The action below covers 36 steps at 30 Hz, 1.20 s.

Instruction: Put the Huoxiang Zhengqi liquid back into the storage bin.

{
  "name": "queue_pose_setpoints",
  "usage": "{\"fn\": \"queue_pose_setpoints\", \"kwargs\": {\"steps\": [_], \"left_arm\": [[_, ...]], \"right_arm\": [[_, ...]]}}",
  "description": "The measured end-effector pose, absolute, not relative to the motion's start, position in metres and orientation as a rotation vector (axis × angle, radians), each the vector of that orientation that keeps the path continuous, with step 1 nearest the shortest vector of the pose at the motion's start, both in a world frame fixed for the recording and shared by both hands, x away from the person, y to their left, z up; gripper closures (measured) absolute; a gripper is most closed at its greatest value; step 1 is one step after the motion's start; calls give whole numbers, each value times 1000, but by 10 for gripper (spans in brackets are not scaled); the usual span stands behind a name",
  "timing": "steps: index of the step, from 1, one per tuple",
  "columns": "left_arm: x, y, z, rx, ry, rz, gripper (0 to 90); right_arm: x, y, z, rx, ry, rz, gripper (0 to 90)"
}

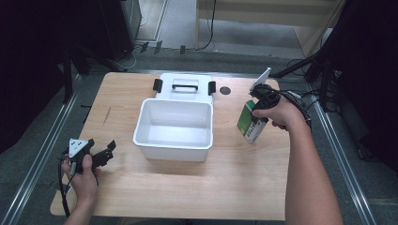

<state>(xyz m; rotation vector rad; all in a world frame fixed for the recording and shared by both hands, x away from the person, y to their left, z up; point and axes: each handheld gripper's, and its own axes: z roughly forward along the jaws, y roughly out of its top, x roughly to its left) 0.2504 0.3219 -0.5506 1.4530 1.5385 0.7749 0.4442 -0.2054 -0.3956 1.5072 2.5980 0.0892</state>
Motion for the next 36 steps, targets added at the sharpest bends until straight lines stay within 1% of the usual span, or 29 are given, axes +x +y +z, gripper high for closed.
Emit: {"fn": "queue_pose_setpoints", "kwargs": {"steps": [7, 14, 16, 28, 36], "left_arm": [[250, 322, -551, 1452, 1540, 774, 148], [250, 322, -551, 1454, 1540, 774, 148], [250, 322, -551, 1452, 1540, 773, 148], [251, 322, -551, 1454, 1543, 774, 148], [251, 321, -551, 1451, 1543, 778, 148]], "right_arm": [[449, -201, -400, 1514, 2601, 88, 537], [449, -196, -398, 1488, 2619, 99, 625], [448, -195, -398, 1463, 2640, 105, 638], [438, -194, -390, 1350, 2699, 68, 644], [424, -189, -372, 1146, 2741, 86, 644]]}}
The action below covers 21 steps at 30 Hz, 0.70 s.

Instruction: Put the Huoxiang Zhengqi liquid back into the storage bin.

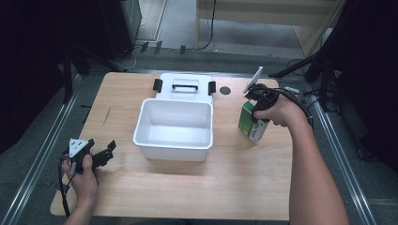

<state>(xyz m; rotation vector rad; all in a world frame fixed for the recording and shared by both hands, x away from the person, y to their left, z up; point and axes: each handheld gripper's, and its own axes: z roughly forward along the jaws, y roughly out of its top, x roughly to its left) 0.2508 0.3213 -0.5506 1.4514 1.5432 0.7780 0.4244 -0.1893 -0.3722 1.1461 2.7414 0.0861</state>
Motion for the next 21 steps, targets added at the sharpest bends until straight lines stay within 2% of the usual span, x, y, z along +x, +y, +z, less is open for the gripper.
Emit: {"fn": "queue_pose_setpoints", "kwargs": {"steps": [21], "left_arm": [[251, 321, -551, 1455, 1544, 780, 148]], "right_arm": [[405, -178, -333, 953, 2791, 144, 643]]}}
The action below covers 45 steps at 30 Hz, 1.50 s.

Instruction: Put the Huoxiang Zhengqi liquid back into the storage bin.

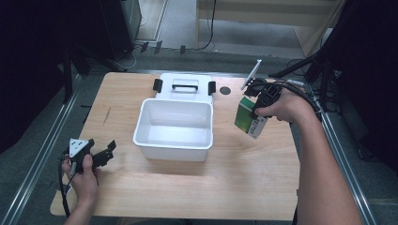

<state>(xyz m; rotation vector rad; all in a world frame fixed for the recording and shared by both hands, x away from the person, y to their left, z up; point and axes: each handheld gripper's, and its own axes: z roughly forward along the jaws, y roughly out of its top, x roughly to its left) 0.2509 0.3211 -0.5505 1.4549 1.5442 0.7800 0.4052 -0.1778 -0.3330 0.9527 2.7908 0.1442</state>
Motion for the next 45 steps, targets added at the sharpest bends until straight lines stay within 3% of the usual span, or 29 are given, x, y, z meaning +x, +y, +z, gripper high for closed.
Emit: {"fn": "queue_pose_setpoints", "kwargs": {"steps": [45], "left_arm": [[251, 322, -551, 1454, 1544, 772, 148]], "right_arm": [[381, -136, -268, 638, 2886, 256, 645]]}}
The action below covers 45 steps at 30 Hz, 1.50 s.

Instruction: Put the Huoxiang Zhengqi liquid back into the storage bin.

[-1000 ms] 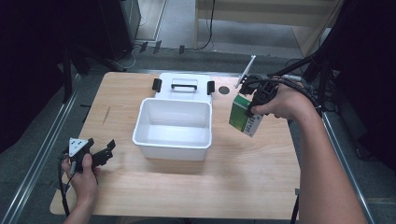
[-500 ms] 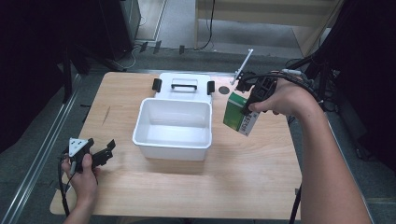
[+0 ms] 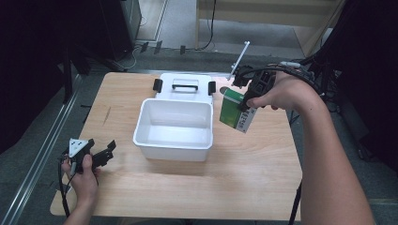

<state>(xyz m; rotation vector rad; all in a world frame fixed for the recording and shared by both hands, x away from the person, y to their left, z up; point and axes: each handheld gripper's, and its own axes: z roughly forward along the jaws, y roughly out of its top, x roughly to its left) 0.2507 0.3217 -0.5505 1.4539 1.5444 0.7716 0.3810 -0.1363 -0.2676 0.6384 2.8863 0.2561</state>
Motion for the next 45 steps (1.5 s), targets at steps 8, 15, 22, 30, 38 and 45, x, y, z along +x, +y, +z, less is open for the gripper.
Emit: {"fn": "queue_pose_setpoints", "kwargs": {"steps": [8, 15, 22, 30, 38, 45], "left_arm": [[251, 322, -551, 1453, 1545, 772, 148], [251, 322, -551, 1452, 1545, 771, 148], [251, 322, -551, 1451, 1545, 770, 148], [251, 322, -551, 1451, 1546, 769, 148], [251, 322, -551, 1447, 1543, 768, 148], [251, 322, -551, 1446, 1543, 767, 148]], "right_arm": [[381, -127, -259, 608, 2889, 265, 645], [382, -117, -254, 572, 2898, 272, 645], [383, -104, -253, 528, 2905, 270, 644], [386, -90, -251, 501, 2922, 277, 645], [387, -76, -246, 463, 2930, 282, 644], [386, -56, -246, 376, 2944, 276, 644]]}}
